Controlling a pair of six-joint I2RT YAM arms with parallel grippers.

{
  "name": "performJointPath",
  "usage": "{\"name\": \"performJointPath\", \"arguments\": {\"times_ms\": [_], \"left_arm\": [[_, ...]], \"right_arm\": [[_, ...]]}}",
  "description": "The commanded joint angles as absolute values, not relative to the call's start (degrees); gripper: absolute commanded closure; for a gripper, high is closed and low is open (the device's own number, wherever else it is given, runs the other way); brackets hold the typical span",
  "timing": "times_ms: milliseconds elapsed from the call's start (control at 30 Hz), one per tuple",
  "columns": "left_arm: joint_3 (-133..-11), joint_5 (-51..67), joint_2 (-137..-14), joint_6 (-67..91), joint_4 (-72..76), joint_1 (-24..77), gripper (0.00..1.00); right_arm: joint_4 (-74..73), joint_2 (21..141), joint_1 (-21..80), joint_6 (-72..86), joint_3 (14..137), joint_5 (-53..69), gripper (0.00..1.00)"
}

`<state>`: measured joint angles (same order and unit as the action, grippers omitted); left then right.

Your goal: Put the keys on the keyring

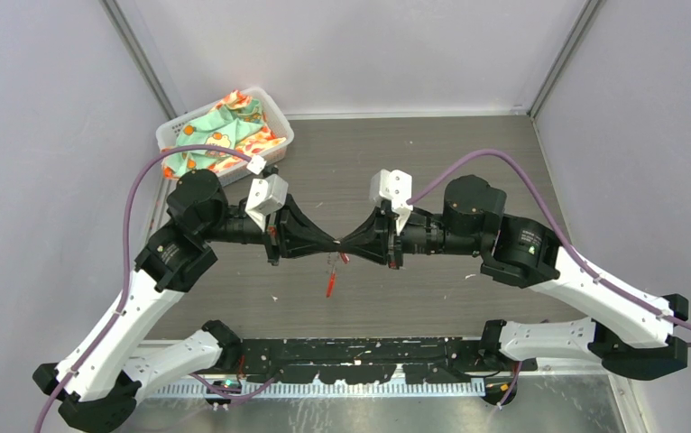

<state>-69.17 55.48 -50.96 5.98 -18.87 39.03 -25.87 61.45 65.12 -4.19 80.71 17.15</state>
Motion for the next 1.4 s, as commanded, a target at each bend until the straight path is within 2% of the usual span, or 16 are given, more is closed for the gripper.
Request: {"name": "performJointPath", "arguments": {"times_ms": [0, 233, 267, 333, 367, 467, 567, 1100, 1267, 1367], "left_arm": [[-69.89, 57.08, -49.88, 6.02, -16.22, 39.2, 1.0], [-70.04, 57.35, -49.89, -0.48, -22.73, 39.2, 1.0], [-70.52, 56.99, -50.1, -2.3, -24.44, 39.2, 0.95], [-72.26, 56.44, -51.11, -6.86, -30.38, 39.2, 0.68], [-73.5, 56.31, -51.74, -10.13, -33.96, 39.2, 0.62], [-77.49, 55.73, -53.61, -18.4, -43.37, 39.2, 0.55], [-79.59, 56.67, -54.68, -21.98, -46.54, 39.24, 0.56], [-82.52, 58.62, -59.7, -28.39, -51.14, 39.29, 0.9], [-82.92, 58.65, -59.77, -28.76, -51.58, 39.29, 0.98], [-83.63, 59.0, -59.98, -29.47, -53.13, 39.29, 0.98]], "right_arm": [[-25.85, 61.45, 65.18, -3.69, 83.12, 18.73, 0.98], [-30.44, 61.83, 64.38, -2.39, 85.78, 17.86, 0.99], [-32.58, 62.75, 64.35, -2.34, 87.78, 17.77, 0.99], [-37.56, 65.02, 64.38, -2.55, 91.32, 17.73, 0.99], [-39.94, 66.32, 64.42, -2.75, 92.93, 17.71, 0.99], [-46.01, 69.23, 64.36, -3.17, 96.99, 17.56, 0.99], [-49.58, 71.01, 64.39, -4.13, 99.33, 17.63, 0.99], [-57.85, 78.74, 64.39, -5.37, 107.43, 19.02, 0.99], [-59.7, 79.98, 64.41, -5.79, 108.28, 18.91, 0.99], [-61.19, 80.88, 64.41, -5.97, 109.41, 18.48, 0.99]]}}
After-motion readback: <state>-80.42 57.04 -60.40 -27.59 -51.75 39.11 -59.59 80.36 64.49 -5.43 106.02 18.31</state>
